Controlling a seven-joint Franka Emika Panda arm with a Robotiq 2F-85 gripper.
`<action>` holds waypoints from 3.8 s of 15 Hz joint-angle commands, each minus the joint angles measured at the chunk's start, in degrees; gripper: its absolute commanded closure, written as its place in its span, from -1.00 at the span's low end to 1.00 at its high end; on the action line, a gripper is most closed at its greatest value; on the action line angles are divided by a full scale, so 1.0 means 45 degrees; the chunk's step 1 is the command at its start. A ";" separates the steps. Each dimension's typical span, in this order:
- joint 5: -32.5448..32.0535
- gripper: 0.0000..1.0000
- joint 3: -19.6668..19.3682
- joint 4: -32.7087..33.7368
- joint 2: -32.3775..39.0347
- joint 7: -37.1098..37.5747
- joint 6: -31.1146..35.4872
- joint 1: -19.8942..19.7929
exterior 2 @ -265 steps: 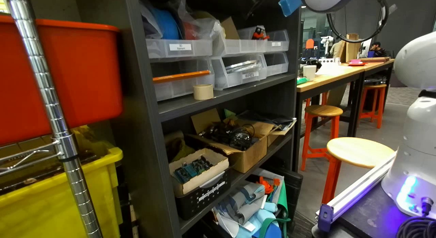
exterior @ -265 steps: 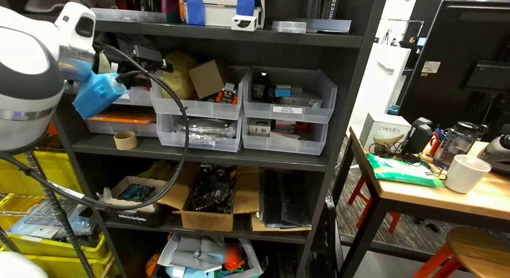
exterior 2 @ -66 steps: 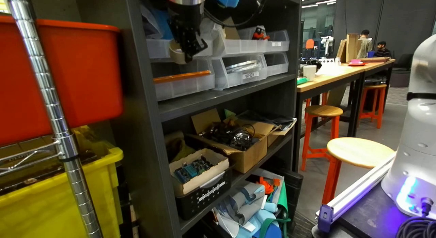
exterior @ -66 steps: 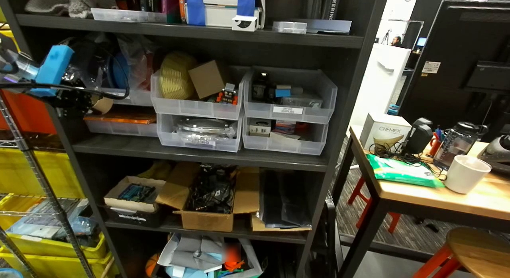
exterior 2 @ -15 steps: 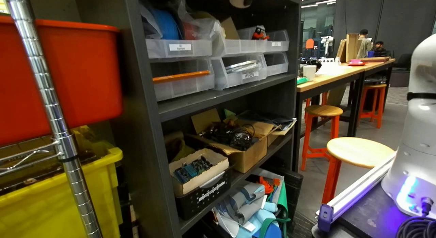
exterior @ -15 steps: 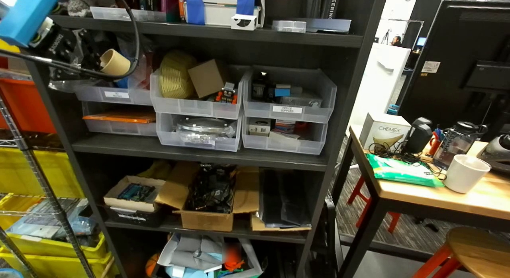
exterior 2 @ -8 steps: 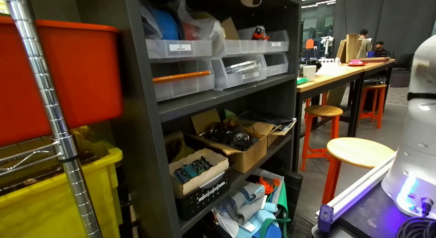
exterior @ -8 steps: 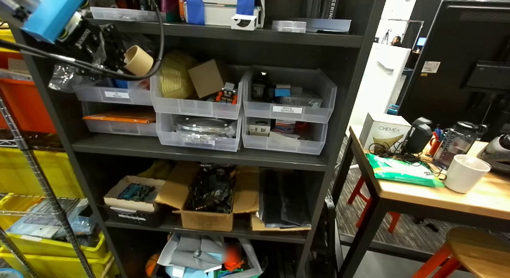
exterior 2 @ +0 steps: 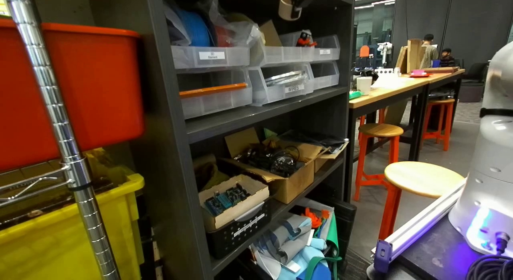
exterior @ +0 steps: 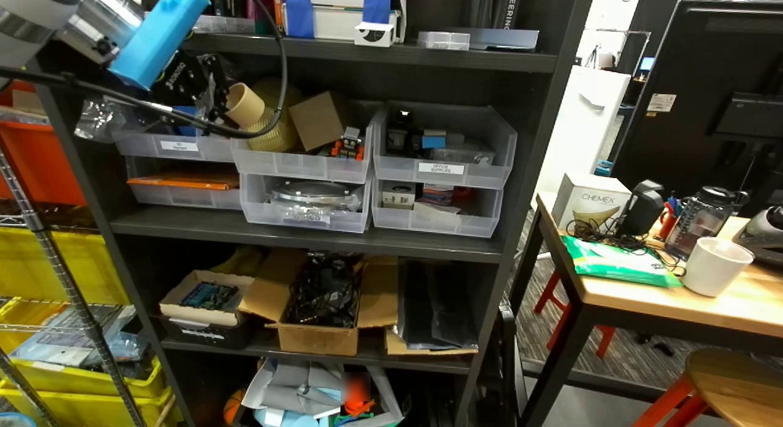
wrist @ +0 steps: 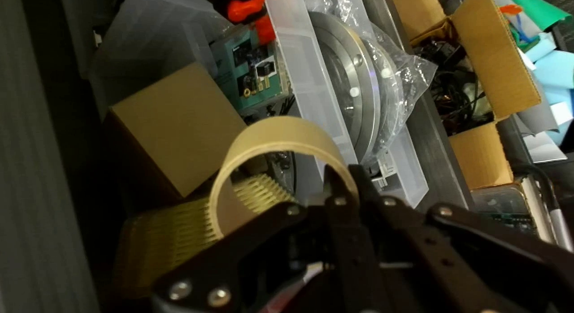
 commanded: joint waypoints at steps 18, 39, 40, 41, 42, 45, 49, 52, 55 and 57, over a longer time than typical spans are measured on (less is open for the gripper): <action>-0.0020 0.97 -0.0265 0.0325 0.1890 -0.0052 0.2238 -0.1018; -0.0187 -0.26 -0.0532 0.0927 0.2550 -0.0236 0.2298 -0.1442; -0.0171 -0.38 -0.0540 0.0880 0.2499 -0.0209 0.2299 -0.1444; -0.0169 -0.51 -0.0550 0.0849 0.2479 -0.0203 0.2322 -0.1448; -0.0171 -0.67 -0.0551 0.0817 0.2447 -0.0194 0.2319 -0.1452; -0.0152 -0.99 -0.0542 0.0622 0.2254 -0.0101 0.2373 -0.1446; 0.0035 -1.00 -0.0418 0.0061 0.1682 -0.0110 0.2234 -0.1186; 0.0443 -1.00 -0.0239 -0.0624 0.0999 -0.0317 0.1866 -0.0661; 0.0531 -1.00 0.0293 -0.1468 -0.0008 0.0001 0.1074 -0.0142; 0.0492 -1.00 0.0722 -0.2032 -0.0881 0.0261 0.0257 0.0294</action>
